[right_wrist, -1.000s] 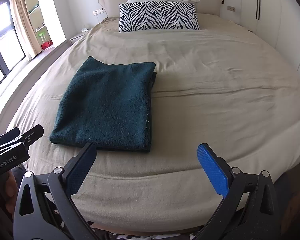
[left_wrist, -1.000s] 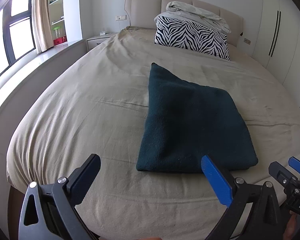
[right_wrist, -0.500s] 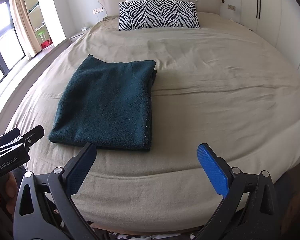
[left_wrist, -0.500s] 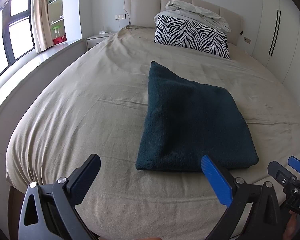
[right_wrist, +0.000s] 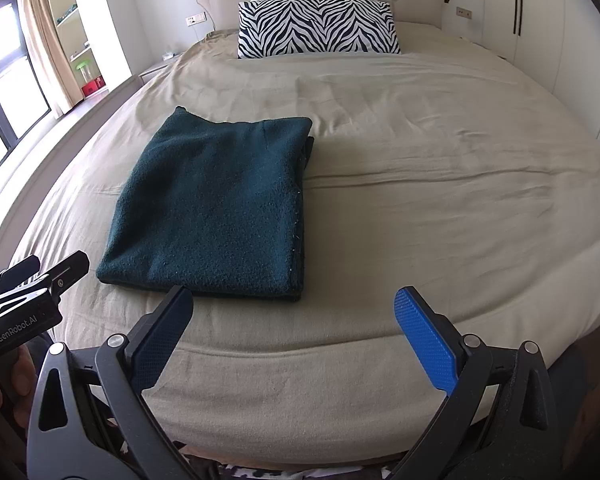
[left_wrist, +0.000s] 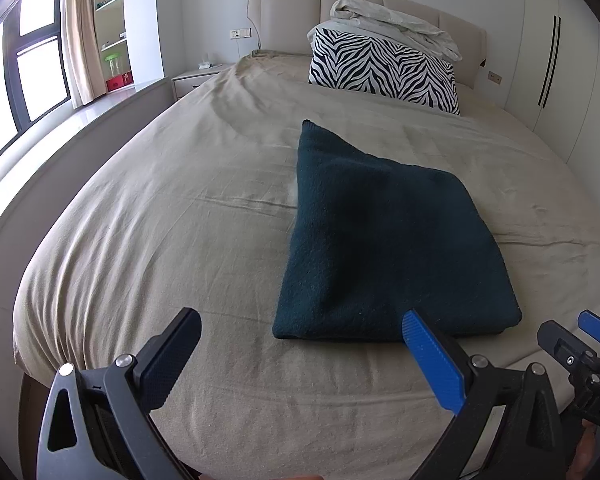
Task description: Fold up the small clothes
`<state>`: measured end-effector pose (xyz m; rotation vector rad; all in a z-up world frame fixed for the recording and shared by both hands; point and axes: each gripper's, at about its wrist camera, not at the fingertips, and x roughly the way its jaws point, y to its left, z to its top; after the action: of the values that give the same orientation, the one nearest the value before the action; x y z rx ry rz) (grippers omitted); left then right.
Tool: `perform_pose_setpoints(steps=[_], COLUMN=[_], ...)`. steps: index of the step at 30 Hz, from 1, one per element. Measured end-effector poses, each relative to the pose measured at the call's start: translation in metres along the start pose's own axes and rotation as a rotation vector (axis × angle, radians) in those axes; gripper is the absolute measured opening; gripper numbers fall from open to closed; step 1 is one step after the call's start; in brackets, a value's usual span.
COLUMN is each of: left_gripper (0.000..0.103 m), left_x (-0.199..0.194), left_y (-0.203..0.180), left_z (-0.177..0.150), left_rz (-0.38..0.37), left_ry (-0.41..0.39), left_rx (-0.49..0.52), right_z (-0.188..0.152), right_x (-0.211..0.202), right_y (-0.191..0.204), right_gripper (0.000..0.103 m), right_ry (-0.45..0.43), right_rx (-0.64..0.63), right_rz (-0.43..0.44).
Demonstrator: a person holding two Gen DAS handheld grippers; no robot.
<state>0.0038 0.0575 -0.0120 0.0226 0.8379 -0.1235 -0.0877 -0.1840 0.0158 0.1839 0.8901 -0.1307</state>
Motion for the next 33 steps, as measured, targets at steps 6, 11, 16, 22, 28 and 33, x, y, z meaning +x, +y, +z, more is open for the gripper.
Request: perform_pose_setpoints(steps=[6, 11, 16, 22, 28, 33], left_gripper=[0.103, 0.103, 0.103, 0.103, 0.103, 0.103], left_x=[0.0008, 0.0008, 0.0007, 0.0012, 0.002, 0.0017], left_y=[-0.0008, -0.0011, -0.0013, -0.0015, -0.0007, -0.0012], left_z=[0.0, -0.0002, -0.0005, -0.0009, -0.0017, -0.0016], left_rz=[0.005, 0.005, 0.006, 0.006, 0.006, 0.007], left_ry=[-0.003, -0.002, -0.002, 0.0, 0.001, 0.001], left_rx=[0.01, 0.011, 0.011, 0.011, 0.012, 0.012], right_z=[-0.0005, -0.002, -0.0029, -0.005, -0.0066, -0.0076], right_x=[0.0011, 0.0026, 0.004, 0.0047, 0.0054, 0.0055], right_y=[-0.0008, -0.0018, -0.0036, -0.0043, -0.0065, -0.0073], right_gripper=[0.103, 0.103, 0.103, 0.103, 0.103, 0.103], right_ry=[0.002, 0.004, 0.007, 0.01, 0.013, 0.016], right_rx=[0.0, 0.003, 0.004, 0.006, 0.008, 0.009], right_rz=[0.001, -0.001, 0.0, -0.001, -0.001, 0.001])
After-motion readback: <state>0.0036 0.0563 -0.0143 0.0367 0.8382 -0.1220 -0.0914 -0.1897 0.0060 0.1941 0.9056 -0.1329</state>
